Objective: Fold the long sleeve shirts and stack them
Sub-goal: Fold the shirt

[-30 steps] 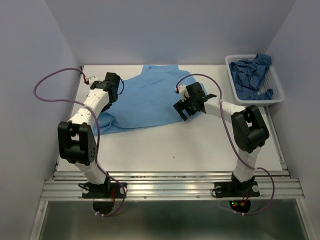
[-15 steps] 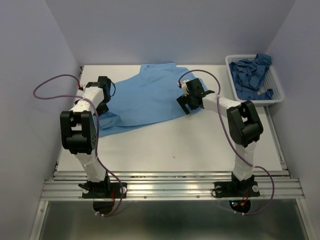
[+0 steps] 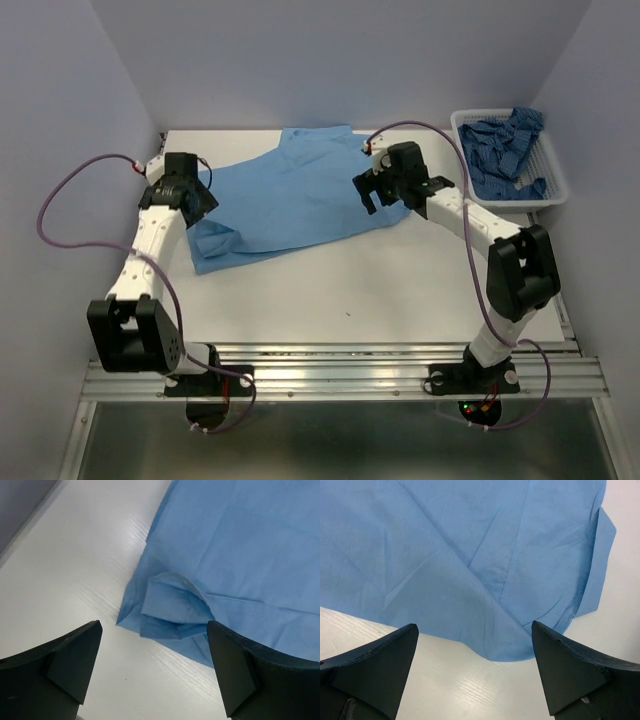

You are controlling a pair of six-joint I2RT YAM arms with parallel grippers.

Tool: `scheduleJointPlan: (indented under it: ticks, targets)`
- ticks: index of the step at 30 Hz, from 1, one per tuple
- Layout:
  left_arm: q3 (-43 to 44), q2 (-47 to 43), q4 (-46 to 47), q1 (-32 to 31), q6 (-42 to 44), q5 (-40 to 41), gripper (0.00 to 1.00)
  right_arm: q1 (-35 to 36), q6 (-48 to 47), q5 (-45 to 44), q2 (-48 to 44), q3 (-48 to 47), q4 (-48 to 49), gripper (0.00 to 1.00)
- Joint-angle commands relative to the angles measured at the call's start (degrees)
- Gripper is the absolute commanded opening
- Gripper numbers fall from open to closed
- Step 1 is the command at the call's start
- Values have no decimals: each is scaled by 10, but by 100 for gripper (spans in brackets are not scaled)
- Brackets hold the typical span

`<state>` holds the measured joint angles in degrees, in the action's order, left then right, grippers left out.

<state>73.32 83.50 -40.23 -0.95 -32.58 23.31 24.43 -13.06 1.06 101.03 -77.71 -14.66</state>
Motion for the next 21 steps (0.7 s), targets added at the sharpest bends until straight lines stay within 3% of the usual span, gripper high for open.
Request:
scheduleJointPlan:
  ticks: [1,4,10,17,21]
  targets:
    - [-110,-82,53,5,-18,-105,99,-1,19,30,-12,21,27,100]
    - [-213,-147,94,5,-37,-170,99,-1,27,27,1,16,20,100]
    - [-317,-205,159,5,-67,-178,99,-1,32,33,23,-6,3,100]
    - [-247,-72,184,5,-53,-126,98,-1,33,28,13,2,4,100]
    - [-197,-18,177,5,-38,-111,90,-1,35,16,13,5,2,100]
